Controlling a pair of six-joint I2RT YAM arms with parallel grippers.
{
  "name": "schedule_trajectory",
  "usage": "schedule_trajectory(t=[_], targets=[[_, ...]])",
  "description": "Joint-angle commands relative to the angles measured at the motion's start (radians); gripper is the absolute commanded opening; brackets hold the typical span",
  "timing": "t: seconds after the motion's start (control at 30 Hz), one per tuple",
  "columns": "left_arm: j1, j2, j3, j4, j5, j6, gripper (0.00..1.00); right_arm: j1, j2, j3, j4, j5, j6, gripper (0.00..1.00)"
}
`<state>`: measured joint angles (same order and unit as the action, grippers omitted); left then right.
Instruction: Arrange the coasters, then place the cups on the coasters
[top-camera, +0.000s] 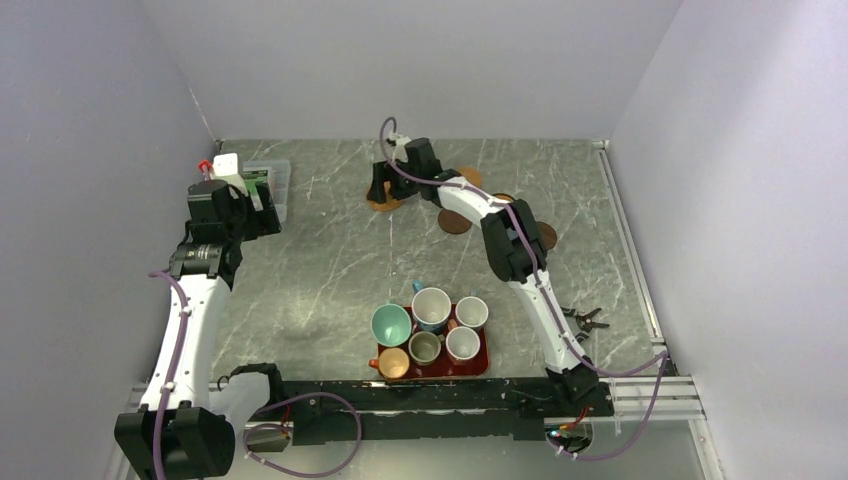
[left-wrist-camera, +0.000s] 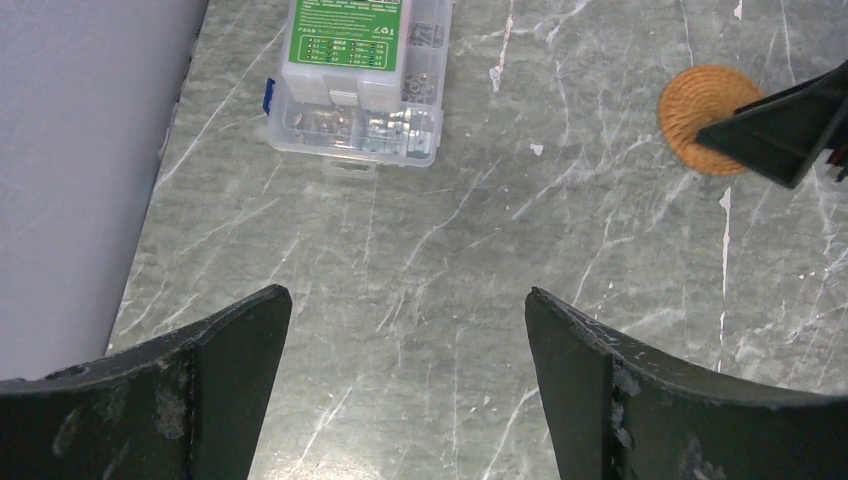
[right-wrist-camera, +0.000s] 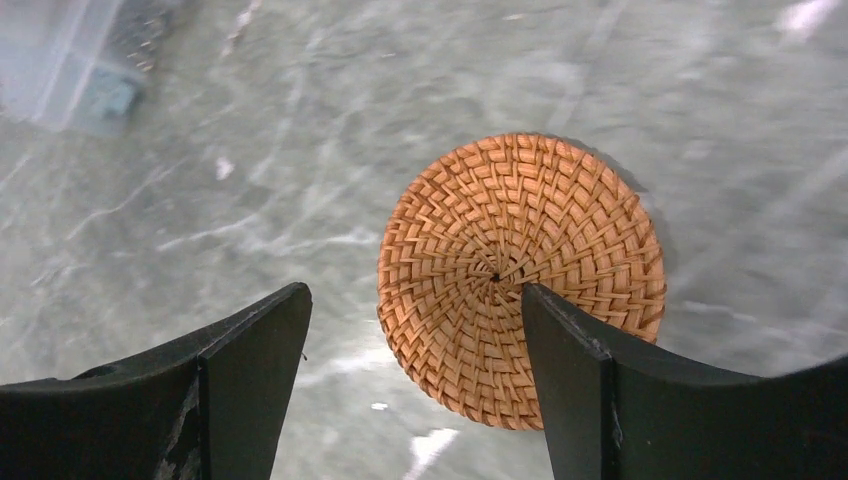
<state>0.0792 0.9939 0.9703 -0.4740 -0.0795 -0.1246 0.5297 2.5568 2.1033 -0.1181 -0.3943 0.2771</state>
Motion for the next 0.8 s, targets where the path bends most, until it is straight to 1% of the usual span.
schedule_trajectory(t=[0.0,0.27,0.5,0.67,0.77], targets=[[-0.007,0.001,-0.003,0.046,-0.003,-0.006,0.93,0.092,0.022,-0.035,-0.036,-0.071,0.06,0.81],[-0.019,0.003,-0.007,0.051,-0.012,-0.007,0.93,0.203,0.074,-0.022,0.033,-0.059,0.142,0.8],[-0.029,-0.001,-0.009,0.053,-0.02,-0.007,0.93,0.236,0.126,0.029,0.107,-0.087,0.189,0.81],[-0.039,0.002,-0.011,0.054,-0.025,-0.007,0.93,0.236,0.094,0.077,0.104,-0.156,0.141,0.83],[-0.041,0.0,-0.008,0.053,-0.03,-0.002,0.93,0.235,0.026,0.074,0.098,-0.2,0.078,0.87]])
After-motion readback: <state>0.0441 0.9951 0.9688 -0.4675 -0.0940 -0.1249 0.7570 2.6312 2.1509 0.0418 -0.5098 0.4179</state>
